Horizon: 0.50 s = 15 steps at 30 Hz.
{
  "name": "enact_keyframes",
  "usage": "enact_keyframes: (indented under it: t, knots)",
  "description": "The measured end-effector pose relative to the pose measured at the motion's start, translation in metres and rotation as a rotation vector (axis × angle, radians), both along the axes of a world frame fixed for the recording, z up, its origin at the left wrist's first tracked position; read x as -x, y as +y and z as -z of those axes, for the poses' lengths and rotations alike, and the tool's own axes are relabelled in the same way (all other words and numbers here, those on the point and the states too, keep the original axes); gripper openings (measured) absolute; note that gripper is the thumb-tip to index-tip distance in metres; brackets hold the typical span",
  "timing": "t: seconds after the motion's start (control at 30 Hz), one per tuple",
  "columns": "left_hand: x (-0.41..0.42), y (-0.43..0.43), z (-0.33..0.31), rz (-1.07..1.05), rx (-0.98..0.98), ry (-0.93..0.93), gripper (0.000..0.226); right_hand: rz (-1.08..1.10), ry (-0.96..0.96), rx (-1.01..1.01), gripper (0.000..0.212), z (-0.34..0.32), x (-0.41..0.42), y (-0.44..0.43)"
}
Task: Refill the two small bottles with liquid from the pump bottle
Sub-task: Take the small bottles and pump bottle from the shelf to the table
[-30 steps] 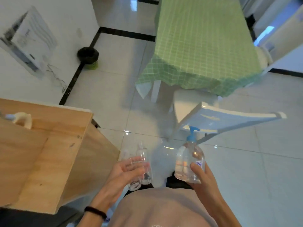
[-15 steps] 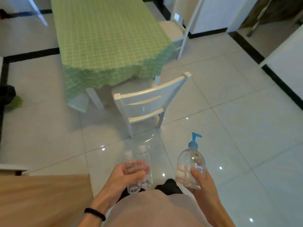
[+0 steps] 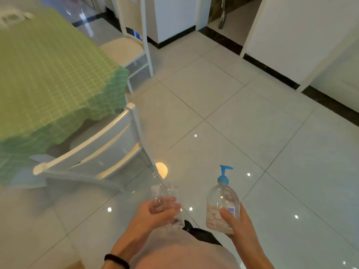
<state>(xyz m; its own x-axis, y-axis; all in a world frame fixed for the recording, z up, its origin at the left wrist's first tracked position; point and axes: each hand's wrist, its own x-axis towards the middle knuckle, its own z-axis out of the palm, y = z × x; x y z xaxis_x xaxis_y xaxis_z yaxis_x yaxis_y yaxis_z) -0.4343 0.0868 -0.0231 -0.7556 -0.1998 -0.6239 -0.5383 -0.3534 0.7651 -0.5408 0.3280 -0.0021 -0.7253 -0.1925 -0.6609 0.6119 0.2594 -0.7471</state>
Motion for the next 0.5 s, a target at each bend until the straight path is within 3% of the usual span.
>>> enact_keyframes:
  t: [0.13, 0.3, 0.5]
  knots:
    - [0.039, -0.008, 0.000, 0.034, 0.013, 0.001, 0.072, 0.036, -0.032, -0.049, 0.059, 0.016, 0.030, 0.002]
    - [0.094, -0.027, 0.006, 0.059, 0.022, -0.023, 0.065, 0.062, -0.063, -0.022, 0.057, 0.023, 0.082, -0.018]
    - [0.171, -0.073, 0.019, 0.043, -0.009, -0.006, 0.075, 0.046, -0.043, 0.002, 0.055, 0.021, 0.167, -0.066]
